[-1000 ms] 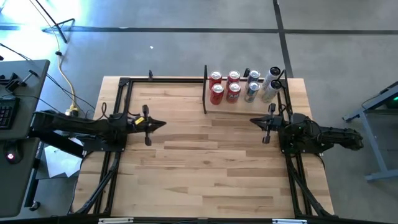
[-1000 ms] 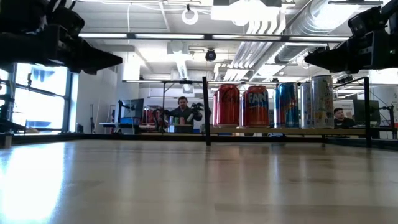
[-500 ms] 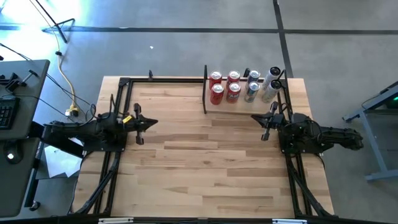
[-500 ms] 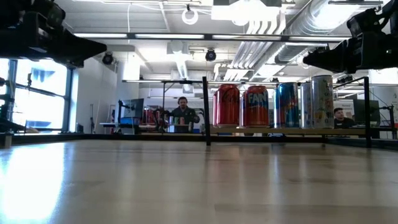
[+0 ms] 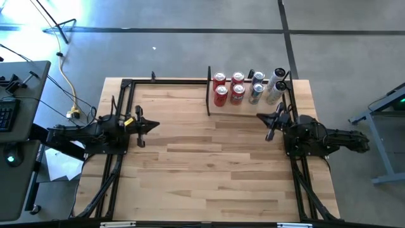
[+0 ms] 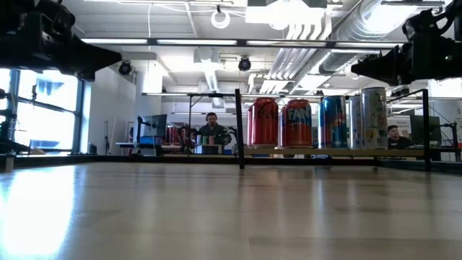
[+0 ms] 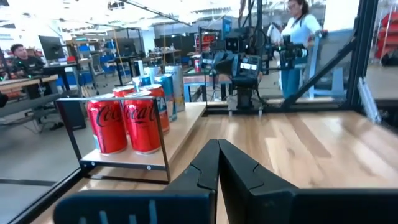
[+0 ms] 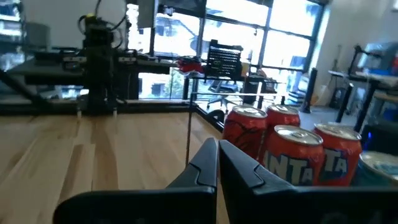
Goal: Place canned beverage on shelf
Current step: Return to Home Position
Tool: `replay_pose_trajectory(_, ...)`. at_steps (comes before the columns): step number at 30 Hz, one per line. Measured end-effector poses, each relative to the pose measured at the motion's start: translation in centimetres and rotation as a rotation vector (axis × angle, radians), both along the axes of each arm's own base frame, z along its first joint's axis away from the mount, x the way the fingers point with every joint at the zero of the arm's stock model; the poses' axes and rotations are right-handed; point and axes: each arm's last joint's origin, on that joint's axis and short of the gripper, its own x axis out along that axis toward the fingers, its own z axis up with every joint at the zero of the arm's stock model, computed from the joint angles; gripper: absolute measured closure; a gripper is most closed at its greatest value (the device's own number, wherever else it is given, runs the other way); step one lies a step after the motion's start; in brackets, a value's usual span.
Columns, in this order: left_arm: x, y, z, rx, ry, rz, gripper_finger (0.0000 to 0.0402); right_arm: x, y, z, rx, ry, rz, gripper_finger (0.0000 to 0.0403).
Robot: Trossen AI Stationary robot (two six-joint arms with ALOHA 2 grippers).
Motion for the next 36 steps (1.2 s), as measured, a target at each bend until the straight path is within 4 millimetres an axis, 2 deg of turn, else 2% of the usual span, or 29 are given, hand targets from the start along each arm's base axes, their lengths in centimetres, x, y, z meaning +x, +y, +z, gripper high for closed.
replay_pose_trajectory(14, 0.06, 0.12, -0.22, -0.123, 0.0, 0.035, 0.0401, 0.01, -0.12, -0.22, 0.005, 0.024, -0.035, 0.0403)
replay_pose_trajectory(36, 0.1, 0.12, -0.24, -0.143, 0.0, 0.032, 0.0401, 0.01, -0.11, -0.23, 0.027, 0.017, -0.031, 0.0402)
